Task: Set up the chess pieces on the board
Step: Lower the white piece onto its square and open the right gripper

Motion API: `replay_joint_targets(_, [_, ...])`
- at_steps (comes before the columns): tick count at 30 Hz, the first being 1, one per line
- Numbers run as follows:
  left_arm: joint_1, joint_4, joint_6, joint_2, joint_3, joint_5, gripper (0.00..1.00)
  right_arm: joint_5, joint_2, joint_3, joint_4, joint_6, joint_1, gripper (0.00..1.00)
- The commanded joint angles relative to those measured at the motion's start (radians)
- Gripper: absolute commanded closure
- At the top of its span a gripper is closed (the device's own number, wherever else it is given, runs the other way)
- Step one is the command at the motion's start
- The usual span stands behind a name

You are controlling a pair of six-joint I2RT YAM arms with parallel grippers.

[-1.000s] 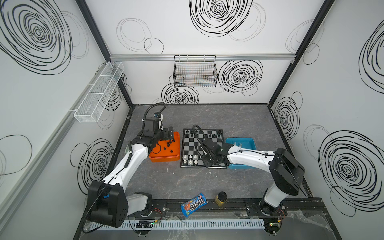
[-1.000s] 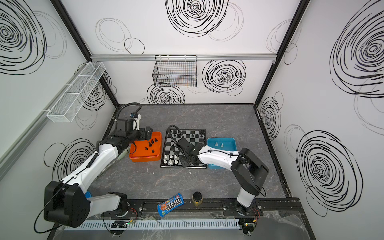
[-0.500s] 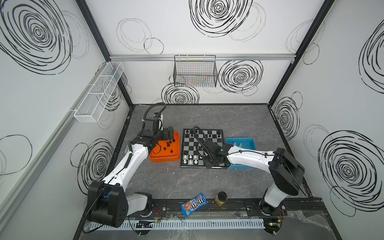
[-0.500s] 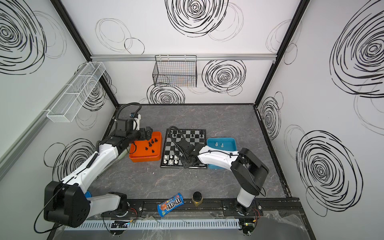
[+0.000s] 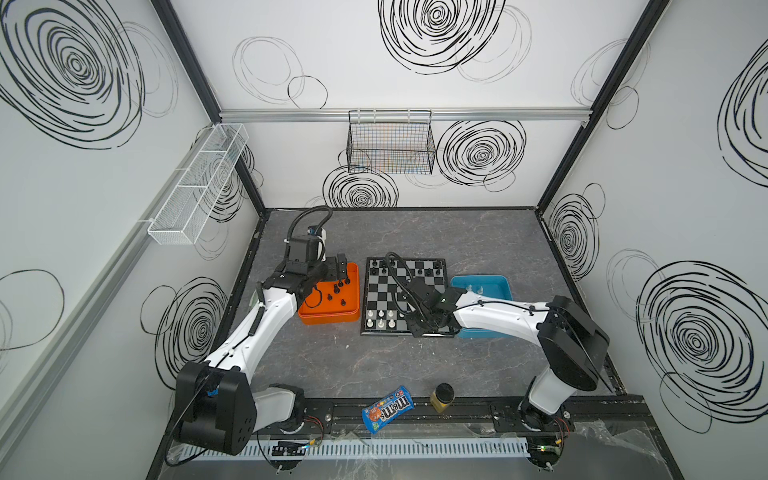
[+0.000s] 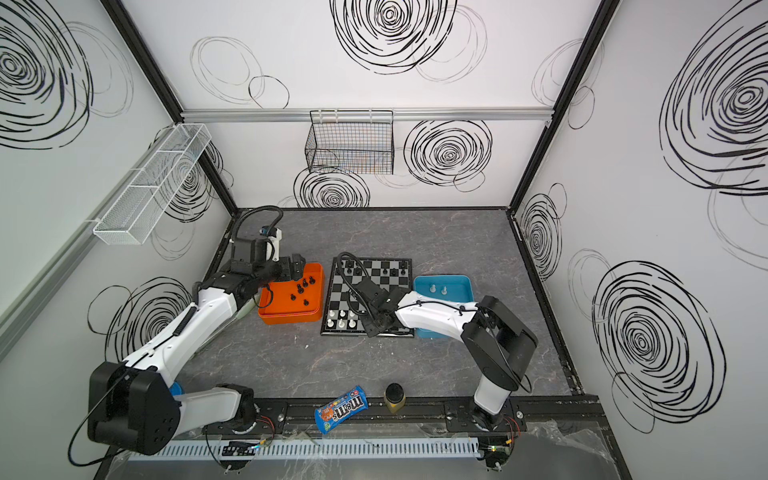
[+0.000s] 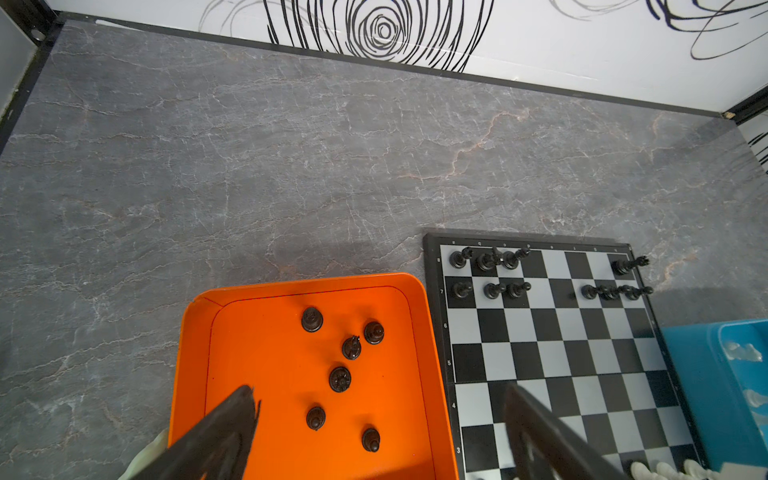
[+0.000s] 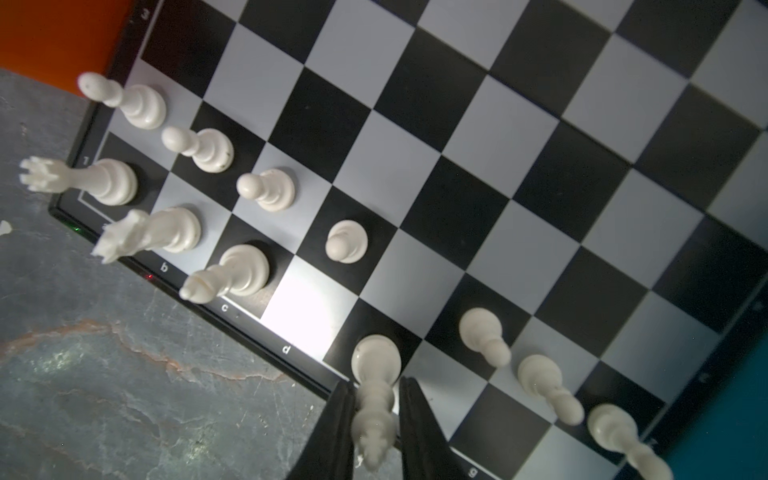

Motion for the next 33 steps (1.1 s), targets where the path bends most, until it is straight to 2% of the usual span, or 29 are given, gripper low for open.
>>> replay_joint_targets(1, [0.012,0.027,-0.006,-0.014,-0.004,0.005,0.04,0.006,-0.010,0.008,0.006,0.005,0.007,0.77])
replay_joint_targets(33, [0.014,0.031,-0.013,-0.011,-0.009,0.009,0.04,0.011,-0.001,0.021,0.007,-0.011,0.013,0.79])
